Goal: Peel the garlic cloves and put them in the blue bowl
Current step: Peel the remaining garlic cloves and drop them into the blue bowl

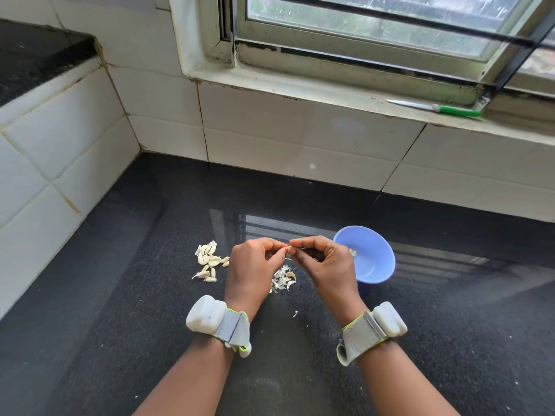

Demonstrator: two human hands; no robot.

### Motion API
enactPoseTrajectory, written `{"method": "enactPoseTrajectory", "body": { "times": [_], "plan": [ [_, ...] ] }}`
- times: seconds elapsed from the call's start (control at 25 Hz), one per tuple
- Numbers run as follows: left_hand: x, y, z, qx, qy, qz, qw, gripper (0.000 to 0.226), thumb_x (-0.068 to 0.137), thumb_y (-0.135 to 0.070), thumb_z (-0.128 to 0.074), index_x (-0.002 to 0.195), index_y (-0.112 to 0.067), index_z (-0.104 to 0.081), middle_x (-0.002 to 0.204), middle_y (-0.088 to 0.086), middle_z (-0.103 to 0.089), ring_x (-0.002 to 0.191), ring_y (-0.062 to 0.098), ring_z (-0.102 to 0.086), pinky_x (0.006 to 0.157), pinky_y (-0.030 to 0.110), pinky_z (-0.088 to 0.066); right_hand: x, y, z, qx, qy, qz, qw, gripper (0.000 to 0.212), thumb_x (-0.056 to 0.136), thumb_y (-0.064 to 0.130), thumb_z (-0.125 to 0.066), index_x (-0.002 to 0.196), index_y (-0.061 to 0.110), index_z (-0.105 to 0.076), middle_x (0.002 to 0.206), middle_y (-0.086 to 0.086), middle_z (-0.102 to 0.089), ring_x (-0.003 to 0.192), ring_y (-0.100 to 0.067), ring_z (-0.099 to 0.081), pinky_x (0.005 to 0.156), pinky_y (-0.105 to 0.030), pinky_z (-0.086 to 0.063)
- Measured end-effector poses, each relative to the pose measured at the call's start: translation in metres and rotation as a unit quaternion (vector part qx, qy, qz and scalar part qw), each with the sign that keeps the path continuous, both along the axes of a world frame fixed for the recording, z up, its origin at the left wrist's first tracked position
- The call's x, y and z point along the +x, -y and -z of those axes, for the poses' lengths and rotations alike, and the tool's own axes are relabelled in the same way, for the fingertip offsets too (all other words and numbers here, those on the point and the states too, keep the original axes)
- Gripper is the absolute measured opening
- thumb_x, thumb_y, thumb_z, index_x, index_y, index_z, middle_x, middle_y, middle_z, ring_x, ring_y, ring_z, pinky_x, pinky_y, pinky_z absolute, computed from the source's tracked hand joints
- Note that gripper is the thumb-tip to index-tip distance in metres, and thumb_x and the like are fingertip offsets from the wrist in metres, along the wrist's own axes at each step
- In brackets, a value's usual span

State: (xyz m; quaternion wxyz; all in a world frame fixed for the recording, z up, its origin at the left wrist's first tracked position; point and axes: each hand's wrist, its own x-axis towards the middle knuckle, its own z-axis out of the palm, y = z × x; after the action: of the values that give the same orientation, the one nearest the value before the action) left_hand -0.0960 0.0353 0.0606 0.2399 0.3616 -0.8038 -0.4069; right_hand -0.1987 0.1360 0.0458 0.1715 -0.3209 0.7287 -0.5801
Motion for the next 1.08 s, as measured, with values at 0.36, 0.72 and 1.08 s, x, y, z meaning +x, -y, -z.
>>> {"method": "enactPoseTrajectory", "body": {
  "times": [0.36, 0.72, 1.08],
  "plan": [
    [-0.002, -0.002, 0.001, -0.018, 0.012, 0.001, 1.0, 0.007, 0.081, -0.021, -0.07, 0.084, -0.02, -0.076, 0.075, -0.006, -0.072, 0.067, 0.007, -0.063, 0.066, 0.026, -0.051, 0.0, 0.0, -0.002, 0.006, -0.029, -0.001, 1.0, 0.027, 0.079, 0.007, -0.078, 0.086, 0.032, -0.073, 0.082, 0.006, -0.075, 0.077, -0.009, -0.072, 0.073, -0.026, -0.059],
    [-0.002, 0.001, 0.0, 0.045, -0.004, -0.018, 0.999, 0.005, 0.082, -0.02, -0.07, 0.079, -0.017, -0.073, 0.066, -0.008, -0.065, 0.057, -0.006, -0.055, 0.052, 0.004, -0.037, 0.003, 0.003, -0.006, -0.062, 0.228, -0.024, 0.971, 0.013, 0.088, -0.001, -0.065, 0.097, 0.006, -0.071, 0.086, -0.013, -0.074, 0.082, -0.017, -0.071, 0.073, -0.024, -0.058],
    [0.002, 0.002, 0.007, 0.192, -0.087, 0.004, 0.978, 0.008, 0.085, -0.017, -0.069, 0.09, -0.02, -0.075, 0.078, -0.006, -0.073, 0.073, 0.004, -0.067, 0.069, 0.023, -0.054, 0.001, 0.002, -0.007, -0.106, 0.325, -0.02, 0.939, 0.016, 0.086, 0.0, -0.064, 0.1, 0.005, -0.07, 0.09, -0.011, -0.075, 0.085, -0.018, -0.071, 0.073, -0.023, -0.057]
  ]
}}
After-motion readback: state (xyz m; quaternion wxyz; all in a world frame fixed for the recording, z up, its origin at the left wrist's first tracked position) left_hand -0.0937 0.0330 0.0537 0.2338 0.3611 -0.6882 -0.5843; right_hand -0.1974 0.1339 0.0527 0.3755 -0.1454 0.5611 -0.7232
